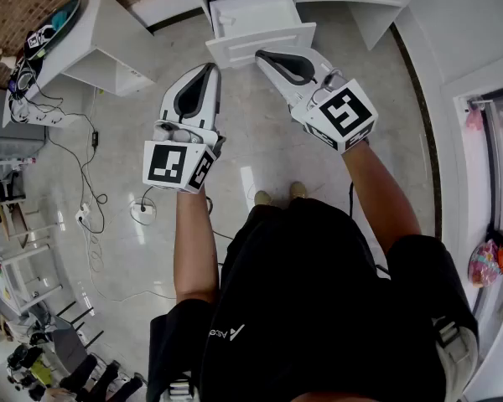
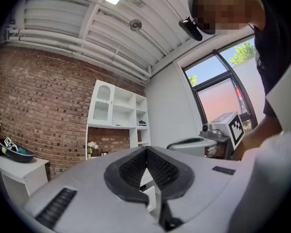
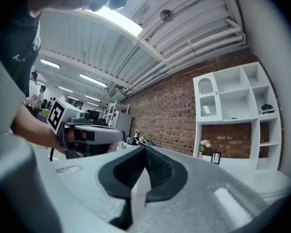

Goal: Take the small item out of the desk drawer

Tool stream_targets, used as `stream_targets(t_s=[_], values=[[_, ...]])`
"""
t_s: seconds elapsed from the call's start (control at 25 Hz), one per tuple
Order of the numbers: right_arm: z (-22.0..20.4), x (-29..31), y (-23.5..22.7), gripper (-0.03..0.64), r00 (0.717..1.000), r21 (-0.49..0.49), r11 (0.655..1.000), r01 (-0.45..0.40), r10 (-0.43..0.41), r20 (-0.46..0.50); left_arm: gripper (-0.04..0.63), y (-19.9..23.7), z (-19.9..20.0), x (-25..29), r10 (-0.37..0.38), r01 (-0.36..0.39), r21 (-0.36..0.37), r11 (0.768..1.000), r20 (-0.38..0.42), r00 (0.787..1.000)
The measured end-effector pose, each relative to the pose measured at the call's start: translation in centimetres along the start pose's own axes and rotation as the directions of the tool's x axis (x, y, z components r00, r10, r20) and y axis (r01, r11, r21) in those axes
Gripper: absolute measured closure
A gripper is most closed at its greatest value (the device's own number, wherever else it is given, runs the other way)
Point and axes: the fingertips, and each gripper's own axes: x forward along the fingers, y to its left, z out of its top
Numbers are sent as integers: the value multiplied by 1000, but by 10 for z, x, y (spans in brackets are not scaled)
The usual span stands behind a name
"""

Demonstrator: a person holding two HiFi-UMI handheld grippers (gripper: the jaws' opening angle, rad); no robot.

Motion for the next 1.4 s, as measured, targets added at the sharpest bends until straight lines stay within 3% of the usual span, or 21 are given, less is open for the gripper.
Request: stream_targets(t_s=[0.16, 0.44, 0.64, 1.0, 1.4], values=[[-4, -24, -10, 614, 1000, 44, 999, -10, 10, 8, 595, 2, 2, -22, 16, -15, 30, 999, -18, 1000], [-26, -69, -47, 606, 996, 128, 987, 93, -93, 0, 595, 35, -7, -60, 126, -126, -13, 992, -22, 992], [-23, -70, -47, 607, 998, 96, 994, 53, -55, 20, 595, 17, -9, -35, 117, -117, -7, 993, -28, 993], [-27, -57, -99, 611, 997, 106, 994, 27, -34, 63, 595, 3, -13, 18, 139, -137, 38, 990, -47, 989], [-56, 17, -155, 611, 1000, 82, 996, 28, -28, -6, 595, 81, -27, 61, 151, -149, 61, 987, -34, 988]])
